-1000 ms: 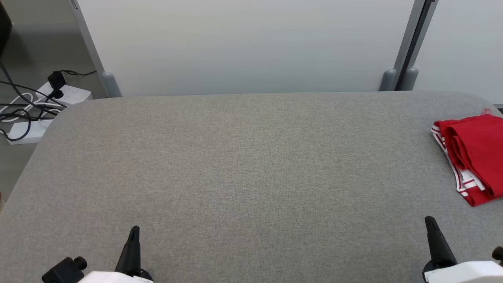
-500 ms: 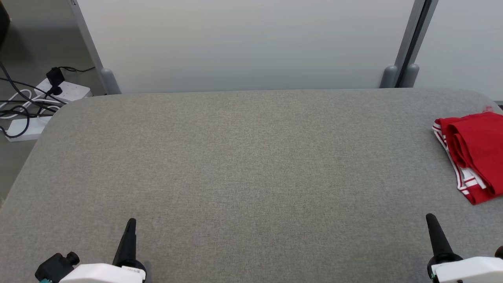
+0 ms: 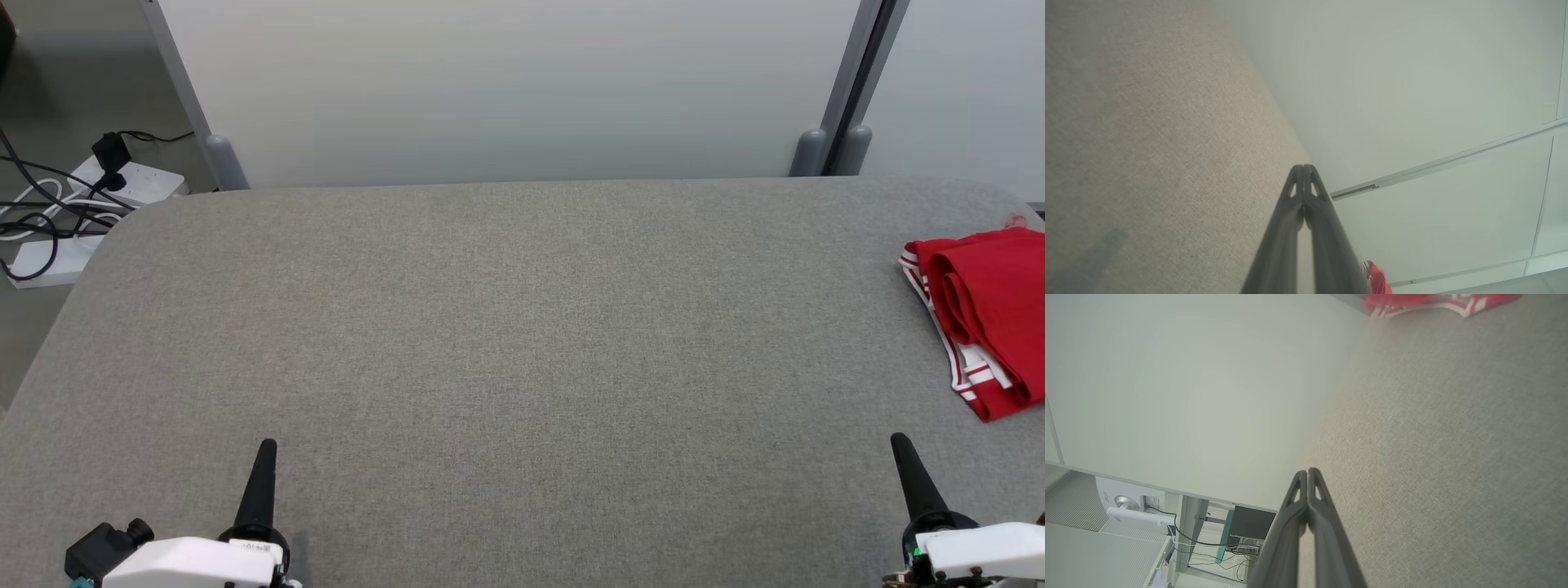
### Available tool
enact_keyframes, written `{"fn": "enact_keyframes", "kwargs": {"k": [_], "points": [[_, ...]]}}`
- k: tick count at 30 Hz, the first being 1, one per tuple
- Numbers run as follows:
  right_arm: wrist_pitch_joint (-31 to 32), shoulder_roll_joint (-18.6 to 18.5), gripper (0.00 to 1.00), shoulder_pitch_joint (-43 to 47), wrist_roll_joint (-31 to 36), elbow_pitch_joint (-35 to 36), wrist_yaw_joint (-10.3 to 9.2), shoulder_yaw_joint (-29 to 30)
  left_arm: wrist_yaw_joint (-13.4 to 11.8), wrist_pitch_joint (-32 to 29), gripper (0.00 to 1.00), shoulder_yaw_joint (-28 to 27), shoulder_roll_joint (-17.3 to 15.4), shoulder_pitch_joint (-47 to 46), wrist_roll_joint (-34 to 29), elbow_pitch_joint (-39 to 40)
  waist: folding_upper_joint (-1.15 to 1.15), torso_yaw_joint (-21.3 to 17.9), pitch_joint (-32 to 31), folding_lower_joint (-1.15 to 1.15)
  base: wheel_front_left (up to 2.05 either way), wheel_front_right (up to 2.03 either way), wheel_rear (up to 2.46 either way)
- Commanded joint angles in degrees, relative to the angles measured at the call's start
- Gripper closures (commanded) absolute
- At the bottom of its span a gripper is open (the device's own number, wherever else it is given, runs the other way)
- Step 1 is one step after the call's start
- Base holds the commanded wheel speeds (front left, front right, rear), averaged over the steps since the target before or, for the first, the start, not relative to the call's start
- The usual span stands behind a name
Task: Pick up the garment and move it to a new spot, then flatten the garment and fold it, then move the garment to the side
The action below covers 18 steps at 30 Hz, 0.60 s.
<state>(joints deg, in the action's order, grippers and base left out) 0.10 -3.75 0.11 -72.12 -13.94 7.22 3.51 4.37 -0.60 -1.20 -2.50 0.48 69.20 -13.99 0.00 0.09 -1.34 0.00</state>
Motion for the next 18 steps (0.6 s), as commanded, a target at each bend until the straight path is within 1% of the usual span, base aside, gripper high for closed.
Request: {"fn": "enact_keyframes", "kwargs": {"k": [1,11,18], "points": [[0.92,-0.42,1.0,-3.25,-1.88,1.12,0.2,-0.2,0.69,-0.7,1.0,-1.96,-0.3,-3.45,2.28,1.07,0.0,0.0,0.08,0.0,0.0,0.0,0.0],[2.42,-0.11,1.0,-4.11,-7.11,0.78,0.22,0.64,1.38,-2.18,1.0,-2.92,-0.32,-4.37,8.16,0.75,0.0,-0.03,0.49,0.0,0.0,0.0,0.0],[3.75,0.16,1.0,-4.87,-11.77,0.47,0.24,1.39,2.0,-3.5,1.0,-3.77,-0.34,-5.19,13.41,0.46,0.0,-0.05,0.85,0.0,0.0,0.0,0.0]]}}
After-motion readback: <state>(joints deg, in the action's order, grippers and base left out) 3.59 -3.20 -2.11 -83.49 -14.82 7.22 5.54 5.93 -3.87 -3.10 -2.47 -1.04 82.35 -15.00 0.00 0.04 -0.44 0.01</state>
